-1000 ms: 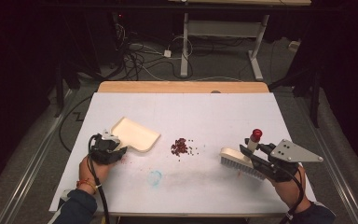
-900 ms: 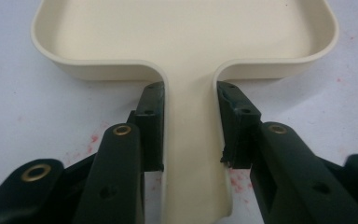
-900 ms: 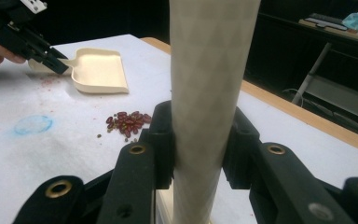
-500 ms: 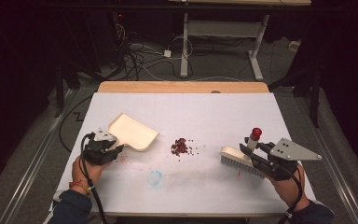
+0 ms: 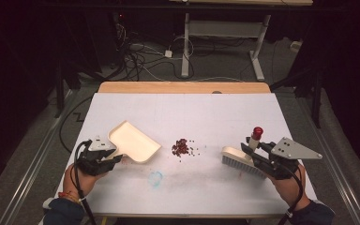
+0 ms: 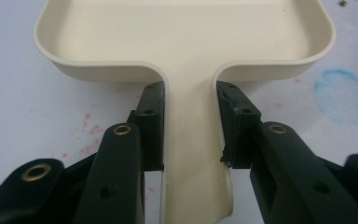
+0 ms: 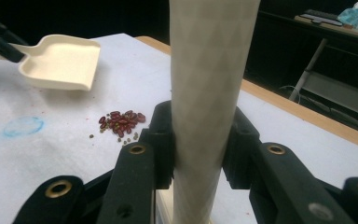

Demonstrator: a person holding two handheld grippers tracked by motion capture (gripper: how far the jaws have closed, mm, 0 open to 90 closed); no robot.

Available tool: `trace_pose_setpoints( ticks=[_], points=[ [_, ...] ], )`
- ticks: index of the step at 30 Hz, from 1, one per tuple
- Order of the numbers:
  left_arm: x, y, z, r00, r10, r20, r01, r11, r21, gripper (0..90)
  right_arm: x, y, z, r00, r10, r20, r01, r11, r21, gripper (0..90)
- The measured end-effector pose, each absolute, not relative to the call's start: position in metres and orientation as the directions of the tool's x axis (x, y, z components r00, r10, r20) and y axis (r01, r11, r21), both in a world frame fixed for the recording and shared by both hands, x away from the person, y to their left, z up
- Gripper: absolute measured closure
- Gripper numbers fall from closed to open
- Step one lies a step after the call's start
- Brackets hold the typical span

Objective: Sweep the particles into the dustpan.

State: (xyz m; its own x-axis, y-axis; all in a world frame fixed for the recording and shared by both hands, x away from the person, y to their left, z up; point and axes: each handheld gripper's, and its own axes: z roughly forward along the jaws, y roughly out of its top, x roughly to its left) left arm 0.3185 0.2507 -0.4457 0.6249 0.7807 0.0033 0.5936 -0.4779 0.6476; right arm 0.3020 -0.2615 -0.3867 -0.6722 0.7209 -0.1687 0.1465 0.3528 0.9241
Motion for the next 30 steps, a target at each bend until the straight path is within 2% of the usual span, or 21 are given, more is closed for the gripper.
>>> trace_pose_setpoints(
  ticks=[13, 23, 30],
  points=[
    [0.300, 0.231, -0.454, 0.714, 0.700, -0.008, 0.580, -0.585, 0.567, 63.5, 0.304, -0.261, -0.389, -0.660, 0.732, -0.169, 0.156, 0.353, 0.922, 70.0],
    [0.299, 0.222, -0.459, 0.732, 0.681, -0.028, 0.575, -0.595, 0.561, 63.4, 0.307, -0.262, -0.393, -0.644, 0.747, -0.163, 0.158, 0.338, 0.928, 70.0],
    [0.298, 0.216, -0.458, 0.743, 0.669, -0.030, 0.568, -0.606, 0.556, 63.4, 0.321, -0.258, -0.389, -0.622, 0.764, -0.169, 0.154, 0.331, 0.931, 70.1]
  ],
)
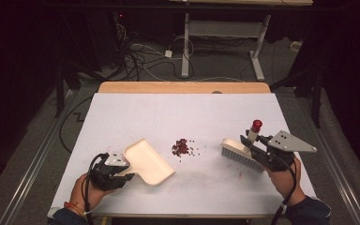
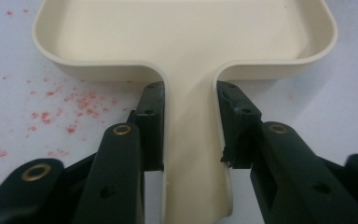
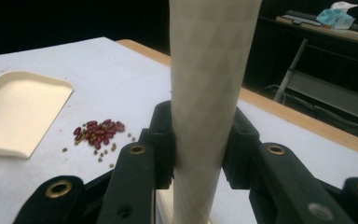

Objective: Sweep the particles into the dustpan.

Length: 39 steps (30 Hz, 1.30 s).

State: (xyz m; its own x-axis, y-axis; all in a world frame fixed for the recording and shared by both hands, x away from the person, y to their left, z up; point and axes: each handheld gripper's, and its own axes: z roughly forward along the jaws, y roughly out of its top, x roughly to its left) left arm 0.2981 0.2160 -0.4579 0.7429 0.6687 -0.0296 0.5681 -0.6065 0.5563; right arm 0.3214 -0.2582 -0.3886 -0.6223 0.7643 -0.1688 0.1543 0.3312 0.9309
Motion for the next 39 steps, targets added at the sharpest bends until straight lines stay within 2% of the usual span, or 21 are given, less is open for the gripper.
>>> trace_pose_setpoints(
  ticks=[12, 26, 39],
  points=[
    [0.299, 0.209, -0.458, 0.742, 0.670, -0.031, 0.570, -0.604, 0.557, 63.4, 0.359, -0.235, -0.378, -0.592, 0.787, -0.175, 0.141, 0.315, 0.939, 70.1],
    [0.300, 0.196, -0.460, 0.750, 0.661, -0.025, 0.560, -0.616, 0.554, 63.5, 0.411, -0.165, -0.391, -0.566, 0.812, -0.142, 0.174, 0.287, 0.942, 70.1],
    [0.300, 0.184, -0.463, 0.741, 0.671, -0.034, 0.571, -0.602, 0.558, 63.5, 0.396, -0.125, -0.406, -0.643, 0.757, -0.114, 0.179, 0.294, 0.939, 69.7]
  ],
)
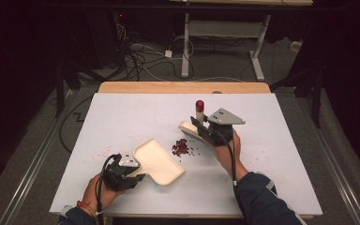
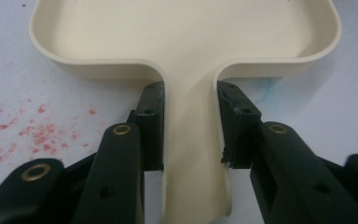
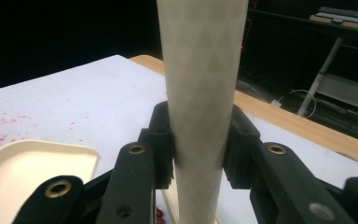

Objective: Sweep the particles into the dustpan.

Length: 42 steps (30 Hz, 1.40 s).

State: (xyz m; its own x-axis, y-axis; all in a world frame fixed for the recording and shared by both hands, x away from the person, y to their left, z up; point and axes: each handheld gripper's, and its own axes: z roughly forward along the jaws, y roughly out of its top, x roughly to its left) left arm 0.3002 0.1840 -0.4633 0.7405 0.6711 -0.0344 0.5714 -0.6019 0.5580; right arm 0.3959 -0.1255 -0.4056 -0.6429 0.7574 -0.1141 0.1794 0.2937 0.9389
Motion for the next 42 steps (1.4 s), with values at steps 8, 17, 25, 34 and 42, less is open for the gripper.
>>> trace_pose_setpoints(
  ticks=[8, 17, 25, 34, 42],
  points=[
    [0.302, 0.178, -0.463, 0.738, 0.674, -0.035, 0.575, -0.602, 0.554, 63.5, 0.385, -0.106, -0.409, -0.637, 0.765, -0.094, 0.186, 0.271, 0.944, 69.2],
    [0.306, 0.171, -0.466, 0.734, 0.679, -0.038, 0.583, -0.600, 0.548, 63.4, 0.374, -0.090, -0.412, -0.644, 0.762, -0.070, 0.188, 0.246, 0.951, 68.4],
    [0.310, 0.162, -0.467, 0.734, 0.678, -0.034, 0.583, -0.603, 0.544, 63.4, 0.361, -0.076, -0.413, -0.682, 0.728, -0.073, 0.169, 0.254, 0.952, 68.4],
    [0.314, 0.160, -0.469, 0.734, 0.678, -0.046, 0.590, -0.603, 0.537, 63.3, 0.348, -0.068, -0.410, -0.716, 0.697, -0.048, 0.171, 0.241, 0.955, 69.1],
    [0.314, 0.158, -0.469, 0.736, 0.676, -0.034, 0.585, -0.610, 0.534, 63.3, 0.338, -0.059, -0.408, -0.745, 0.662, -0.076, 0.138, 0.266, 0.954, 70.1]
  ],
)
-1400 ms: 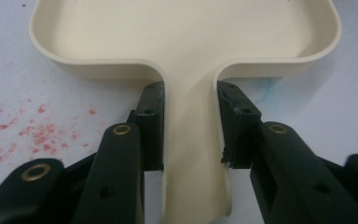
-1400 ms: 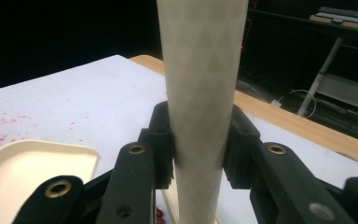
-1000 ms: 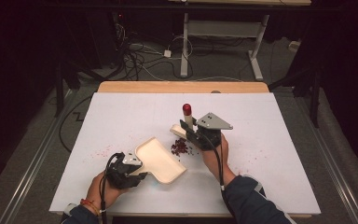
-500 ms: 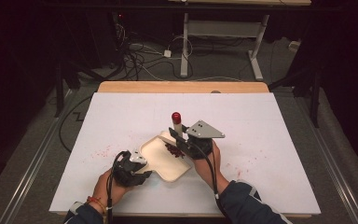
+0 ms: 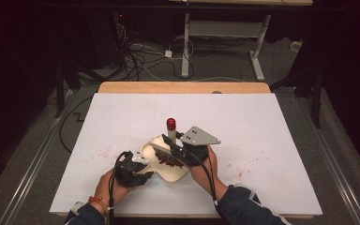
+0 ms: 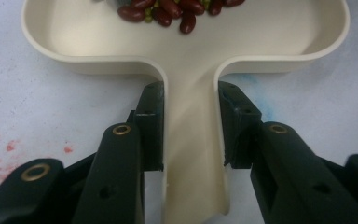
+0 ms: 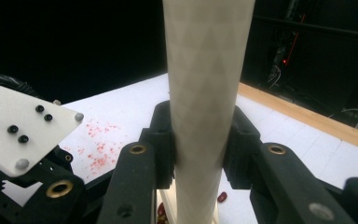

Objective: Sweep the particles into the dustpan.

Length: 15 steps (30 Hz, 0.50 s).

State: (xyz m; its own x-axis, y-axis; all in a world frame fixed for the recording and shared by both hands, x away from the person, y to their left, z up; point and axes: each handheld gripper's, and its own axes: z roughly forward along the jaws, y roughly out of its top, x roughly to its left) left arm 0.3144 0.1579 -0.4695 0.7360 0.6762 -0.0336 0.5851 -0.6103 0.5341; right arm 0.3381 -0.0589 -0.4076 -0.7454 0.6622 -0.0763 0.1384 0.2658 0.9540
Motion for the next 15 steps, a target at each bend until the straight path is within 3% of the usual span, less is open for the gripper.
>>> trace_pose_setpoints(
  ticks=[15],
  points=[
    [0.314, 0.161, -0.474, 0.745, 0.666, -0.031, 0.579, -0.623, 0.525, 63.3, 0.339, -0.089, -0.382, -0.750, 0.659, -0.056, 0.104, 0.202, 0.974, 70.2]
  ],
)
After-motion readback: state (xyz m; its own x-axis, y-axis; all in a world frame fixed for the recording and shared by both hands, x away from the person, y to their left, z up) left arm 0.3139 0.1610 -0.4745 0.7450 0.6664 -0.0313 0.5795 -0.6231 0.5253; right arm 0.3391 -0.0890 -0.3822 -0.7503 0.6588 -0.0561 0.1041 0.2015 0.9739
